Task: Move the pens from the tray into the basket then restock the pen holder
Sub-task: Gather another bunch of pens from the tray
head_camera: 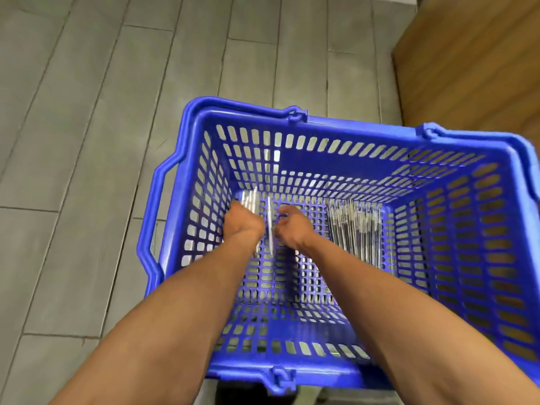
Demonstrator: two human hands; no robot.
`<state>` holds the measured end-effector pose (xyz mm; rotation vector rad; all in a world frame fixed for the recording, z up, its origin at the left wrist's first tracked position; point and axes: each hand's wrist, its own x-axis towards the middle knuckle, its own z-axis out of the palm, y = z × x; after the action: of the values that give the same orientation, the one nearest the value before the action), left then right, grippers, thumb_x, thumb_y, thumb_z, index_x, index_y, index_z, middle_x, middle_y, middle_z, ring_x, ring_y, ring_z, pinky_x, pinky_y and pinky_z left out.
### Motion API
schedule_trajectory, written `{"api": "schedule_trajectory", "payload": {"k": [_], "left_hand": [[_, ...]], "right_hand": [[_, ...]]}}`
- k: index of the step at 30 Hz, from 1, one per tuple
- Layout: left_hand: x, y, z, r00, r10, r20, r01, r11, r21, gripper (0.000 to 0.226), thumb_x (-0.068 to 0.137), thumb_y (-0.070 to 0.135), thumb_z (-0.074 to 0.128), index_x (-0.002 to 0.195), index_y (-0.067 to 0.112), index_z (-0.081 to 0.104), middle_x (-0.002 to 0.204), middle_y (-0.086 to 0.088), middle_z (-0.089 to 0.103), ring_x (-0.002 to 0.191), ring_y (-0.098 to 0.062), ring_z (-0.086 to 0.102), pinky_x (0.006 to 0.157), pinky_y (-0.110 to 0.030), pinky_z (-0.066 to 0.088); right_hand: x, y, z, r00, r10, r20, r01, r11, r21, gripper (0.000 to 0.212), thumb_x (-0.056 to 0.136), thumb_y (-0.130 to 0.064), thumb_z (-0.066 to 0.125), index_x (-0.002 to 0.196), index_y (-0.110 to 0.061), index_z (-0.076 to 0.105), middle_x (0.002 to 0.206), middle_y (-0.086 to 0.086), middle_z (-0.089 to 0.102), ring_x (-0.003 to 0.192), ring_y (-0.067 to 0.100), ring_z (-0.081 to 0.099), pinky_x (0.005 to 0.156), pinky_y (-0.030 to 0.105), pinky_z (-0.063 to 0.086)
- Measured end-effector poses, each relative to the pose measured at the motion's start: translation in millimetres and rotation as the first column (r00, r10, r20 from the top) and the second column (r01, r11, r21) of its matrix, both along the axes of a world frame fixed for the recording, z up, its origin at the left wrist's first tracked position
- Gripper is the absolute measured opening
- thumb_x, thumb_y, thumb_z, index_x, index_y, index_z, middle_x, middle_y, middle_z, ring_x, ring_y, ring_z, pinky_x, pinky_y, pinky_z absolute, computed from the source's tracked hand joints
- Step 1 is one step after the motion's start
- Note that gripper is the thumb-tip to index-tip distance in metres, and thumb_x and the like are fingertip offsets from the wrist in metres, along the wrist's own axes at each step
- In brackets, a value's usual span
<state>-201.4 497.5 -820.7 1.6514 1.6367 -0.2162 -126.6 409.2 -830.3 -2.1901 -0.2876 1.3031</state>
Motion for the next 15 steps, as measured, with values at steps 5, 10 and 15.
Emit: {"api": "schedule_trajectory", "payload": {"k": [5, 10, 15], "left_hand": [[-2.8, -3.9, 6.6, 0.991, -0.128, -0.046, 0.13, 0.99, 0.053, 0.072, 0.082, 0.026, 0.078, 0.14, 0.006, 0.04, 0.132, -0.015, 0.058, 0.117, -0.035, 0.06, 0.087, -0.043, 0.053], [-3.3, 1.3, 21.8, 0.982, -0.18, -0.059, 0.183, 0.982, 0.05, 0.055, 0.091, 0.017, 0.067, 0.139, 0.004, 0.044, 0.131, -0.014, 0.058, 0.114, -0.035, 0.061, 0.089, -0.044, 0.055], [-18.6, -3.3, 66.8, 0.974, -0.226, -0.018, 0.227, 0.974, 0.022, 0.046, 0.098, 0.014, 0.055, 0.142, 0.008, 0.045, 0.134, -0.013, 0.057, 0.105, -0.028, 0.062, 0.073, -0.033, 0.047]], "right_hand": [[-5.4, -0.4, 3.1, 0.998, 0.059, -0.011, -0.059, 0.998, 0.001, 0.059, 0.086, 0.004, 0.062, 0.139, -0.01, 0.04, 0.077, -0.004, 0.055, 0.064, 0.009, 0.052, 0.055, 0.02, 0.044], [-4.3, -1.1, 11.9, 0.996, 0.091, -0.016, -0.092, 0.996, -0.009, 0.058, 0.087, 0.008, 0.055, 0.141, -0.008, 0.039, 0.077, -0.003, 0.053, 0.075, 0.017, 0.055, 0.066, 0.029, 0.047], [-4.0, -21.5, 59.7, 0.994, 0.06, -0.095, -0.061, 0.998, -0.003, 0.05, 0.091, 0.005, 0.049, 0.139, -0.008, 0.04, 0.098, 0.008, 0.059, 0.078, 0.02, 0.057, 0.063, 0.031, 0.047]]}}
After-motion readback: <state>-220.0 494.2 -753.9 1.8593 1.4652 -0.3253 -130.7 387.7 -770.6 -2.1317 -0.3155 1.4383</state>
